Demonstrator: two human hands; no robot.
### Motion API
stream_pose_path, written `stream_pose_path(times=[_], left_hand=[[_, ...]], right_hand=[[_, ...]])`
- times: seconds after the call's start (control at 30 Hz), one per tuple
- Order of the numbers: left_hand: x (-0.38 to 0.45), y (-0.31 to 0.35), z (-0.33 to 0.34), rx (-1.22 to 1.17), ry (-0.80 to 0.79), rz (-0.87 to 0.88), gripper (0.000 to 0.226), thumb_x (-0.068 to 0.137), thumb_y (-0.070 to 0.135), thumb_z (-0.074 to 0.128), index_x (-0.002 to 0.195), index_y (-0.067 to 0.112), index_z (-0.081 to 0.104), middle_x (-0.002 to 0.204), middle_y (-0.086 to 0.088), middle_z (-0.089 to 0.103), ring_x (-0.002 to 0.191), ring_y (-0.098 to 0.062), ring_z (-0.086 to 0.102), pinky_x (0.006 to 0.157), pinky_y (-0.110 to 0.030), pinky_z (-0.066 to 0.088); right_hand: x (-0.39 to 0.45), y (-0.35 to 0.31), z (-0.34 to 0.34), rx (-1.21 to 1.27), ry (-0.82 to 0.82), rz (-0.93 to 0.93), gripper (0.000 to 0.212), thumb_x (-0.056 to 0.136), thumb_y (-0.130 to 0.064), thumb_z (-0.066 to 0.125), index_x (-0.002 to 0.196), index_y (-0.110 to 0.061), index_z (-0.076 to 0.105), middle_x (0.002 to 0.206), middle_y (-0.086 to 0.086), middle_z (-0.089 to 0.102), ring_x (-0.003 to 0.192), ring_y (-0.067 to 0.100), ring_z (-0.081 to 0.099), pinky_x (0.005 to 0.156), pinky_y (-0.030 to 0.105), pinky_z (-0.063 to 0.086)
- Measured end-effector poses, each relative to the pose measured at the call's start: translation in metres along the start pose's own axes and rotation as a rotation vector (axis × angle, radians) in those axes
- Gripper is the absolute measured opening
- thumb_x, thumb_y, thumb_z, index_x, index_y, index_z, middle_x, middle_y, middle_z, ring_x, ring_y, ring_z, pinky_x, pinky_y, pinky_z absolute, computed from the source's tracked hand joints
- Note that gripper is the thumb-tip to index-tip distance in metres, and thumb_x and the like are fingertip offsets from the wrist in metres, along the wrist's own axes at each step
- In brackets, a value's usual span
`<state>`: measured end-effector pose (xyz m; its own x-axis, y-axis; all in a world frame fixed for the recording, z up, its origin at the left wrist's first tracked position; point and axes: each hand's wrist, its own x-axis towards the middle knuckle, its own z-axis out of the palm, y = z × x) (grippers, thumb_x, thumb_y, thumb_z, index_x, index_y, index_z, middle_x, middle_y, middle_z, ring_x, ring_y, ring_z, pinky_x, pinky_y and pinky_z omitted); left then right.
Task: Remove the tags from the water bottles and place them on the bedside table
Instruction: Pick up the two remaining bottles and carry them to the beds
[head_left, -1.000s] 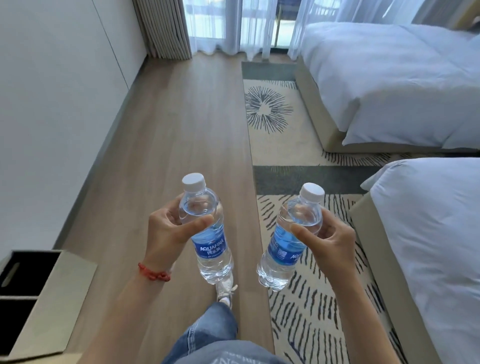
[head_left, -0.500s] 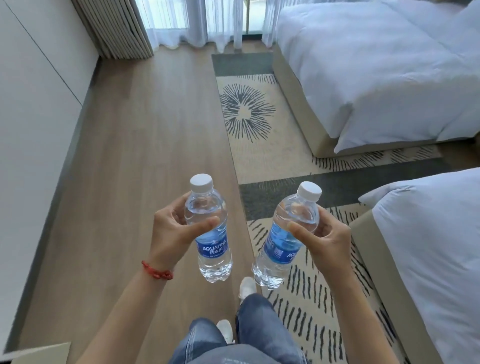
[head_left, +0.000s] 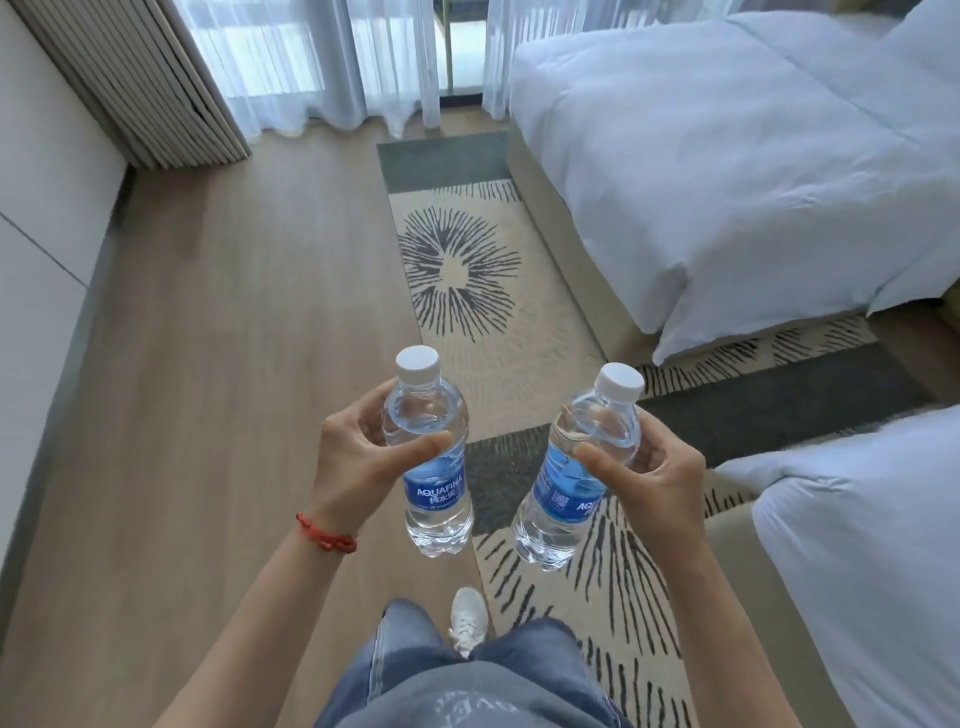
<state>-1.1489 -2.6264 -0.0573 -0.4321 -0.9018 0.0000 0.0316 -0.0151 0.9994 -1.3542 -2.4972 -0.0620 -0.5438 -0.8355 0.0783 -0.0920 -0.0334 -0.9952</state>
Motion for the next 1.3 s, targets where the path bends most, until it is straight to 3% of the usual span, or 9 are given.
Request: stream_pose_path(times=[0.2, 0.3, 0.57, 0.77, 0.87, 1.07, 1.3], left_hand=[[0.095, 0.001, 0.04, -0.006, -0.117, -0.018, 0.046, 0.049, 0.026, 0.082, 0.093, 0.028, 0.071, 0.087, 0.007, 0.075, 0.08, -0.011, 0.07, 0.066, -0.017, 0.052], [0.143, -0.002, 0.066, 0.004, -0.217, -0.018, 0.045, 0.05, 0.016, 0.084, 0.092, 0.028, 0.071, 0.087, 0.008, 0.075, 0.08, -0.01, 0.07, 0.066, -0.017, 0.052], [0.281, -0.006, 0.154, 0.054, -0.533, 0.0, 0.051, 0.049, 0.025, 0.083, 0.098, 0.024, 0.069, 0.09, 0.006, 0.075, 0.084, -0.014, 0.07, 0.069, -0.02, 0.053], [0.369, -0.001, 0.235, 0.102, -0.803, 0.042, 0.061, 0.05, 0.028, 0.086, 0.107, 0.017, 0.065, 0.096, 0.008, 0.074, 0.087, -0.013, 0.069, 0.069, -0.018, 0.054], [0.397, -0.002, 0.272, 0.127, -0.902, 0.063, 0.061, 0.054, 0.024, 0.085, 0.11, 0.013, 0.065, 0.097, 0.001, 0.074, 0.089, -0.015, 0.069, 0.072, -0.023, 0.056], [0.421, -0.011, 0.336, 0.107, -1.09, 0.026, 0.047, 0.051, 0.034, 0.081, 0.097, 0.031, 0.068, 0.093, 0.01, 0.074, 0.086, -0.013, 0.07, 0.066, -0.018, 0.054], [0.432, -0.024, 0.419, 0.094, -1.222, 0.001, 0.047, 0.052, 0.035, 0.079, 0.096, 0.02, 0.069, 0.088, 0.01, 0.074, 0.081, -0.008, 0.069, 0.064, -0.015, 0.051]], right_hand=[[0.068, 0.012, -0.025, 0.034, 0.087, 0.026, 0.038, 0.065, -0.027, 0.08, 0.101, -0.023, 0.066, 0.093, -0.005, 0.073, 0.086, 0.012, 0.07, 0.066, 0.016, 0.053], [0.096, 0.019, -0.038, 0.029, 0.174, 0.029, 0.035, 0.066, -0.027, 0.079, 0.098, -0.025, 0.067, 0.091, -0.006, 0.074, 0.086, 0.011, 0.07, 0.064, 0.015, 0.053], [0.179, 0.025, -0.077, -0.069, 0.486, 0.001, 0.033, 0.064, -0.038, 0.074, 0.095, -0.035, 0.064, 0.092, -0.022, 0.071, 0.089, 0.001, 0.067, 0.063, 0.01, 0.051], [0.229, 0.027, -0.111, -0.075, 0.744, 0.034, 0.039, 0.063, -0.037, 0.082, 0.097, -0.028, 0.066, 0.089, -0.016, 0.073, 0.084, 0.003, 0.068, 0.063, 0.012, 0.052], [0.243, 0.028, -0.125, -0.11, 0.879, 0.055, 0.035, 0.063, -0.036, 0.08, 0.093, -0.025, 0.066, 0.083, -0.016, 0.072, 0.079, 0.003, 0.067, 0.061, 0.013, 0.052], [0.253, 0.03, -0.154, -0.13, 1.126, 0.105, 0.033, 0.059, -0.04, 0.073, 0.089, -0.025, 0.069, 0.082, -0.012, 0.073, 0.077, 0.003, 0.067, 0.063, 0.015, 0.051], [0.261, 0.039, -0.211, -0.145, 1.237, 0.135, 0.026, 0.06, -0.036, 0.075, 0.085, -0.028, 0.07, 0.081, -0.012, 0.073, 0.077, 0.003, 0.067, 0.065, 0.013, 0.05]])
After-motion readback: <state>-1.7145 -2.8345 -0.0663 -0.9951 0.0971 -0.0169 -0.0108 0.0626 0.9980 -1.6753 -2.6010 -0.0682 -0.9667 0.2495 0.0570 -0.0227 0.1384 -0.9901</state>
